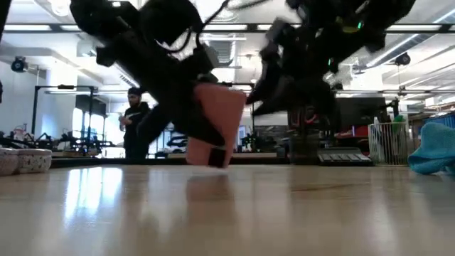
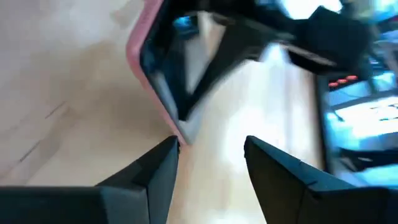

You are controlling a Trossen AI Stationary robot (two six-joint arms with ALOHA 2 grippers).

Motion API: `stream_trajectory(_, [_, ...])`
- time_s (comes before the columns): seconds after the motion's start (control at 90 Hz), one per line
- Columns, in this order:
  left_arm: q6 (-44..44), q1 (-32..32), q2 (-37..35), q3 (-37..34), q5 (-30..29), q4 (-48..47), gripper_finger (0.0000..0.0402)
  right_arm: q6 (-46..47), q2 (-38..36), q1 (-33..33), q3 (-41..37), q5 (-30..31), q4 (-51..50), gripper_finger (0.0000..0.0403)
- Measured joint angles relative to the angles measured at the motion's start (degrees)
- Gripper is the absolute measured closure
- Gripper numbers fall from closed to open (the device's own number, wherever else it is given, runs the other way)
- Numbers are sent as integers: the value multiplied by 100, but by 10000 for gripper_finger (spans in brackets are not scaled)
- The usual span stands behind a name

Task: Apply microfiber cloth
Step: Spray the cellphone with the spray bottle

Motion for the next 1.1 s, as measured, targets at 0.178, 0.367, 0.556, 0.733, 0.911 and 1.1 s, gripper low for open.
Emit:
stream_trajectory(0.178, [-805,313,-652,-150,263,-4,310,1014,-722,2,0,-101,-22,224])
stream_trajectory(0.367, [-1906,726,-928,-650,1893,1156,329,2033,-772,-1,2,-822,157,229])
stream_trajectory(0.556, [-2175,692,-904,-1014,2067,2209,316,2575,-585,-17,161,-945,628,227])
stream_trajectory(0.733, [-2215,504,-852,-1056,2218,2653,315,2781,-225,-12,437,-1348,696,231])
stream_trajectory(0.911, [-2228,368,-747,-1012,2189,2690,327,2932,252,-13,895,-1803,645,250])
stream_trajectory(1.1, [-2205,312,-820,-1008,2244,2610,301,2465,500,-2,1159,-2332,620,335])
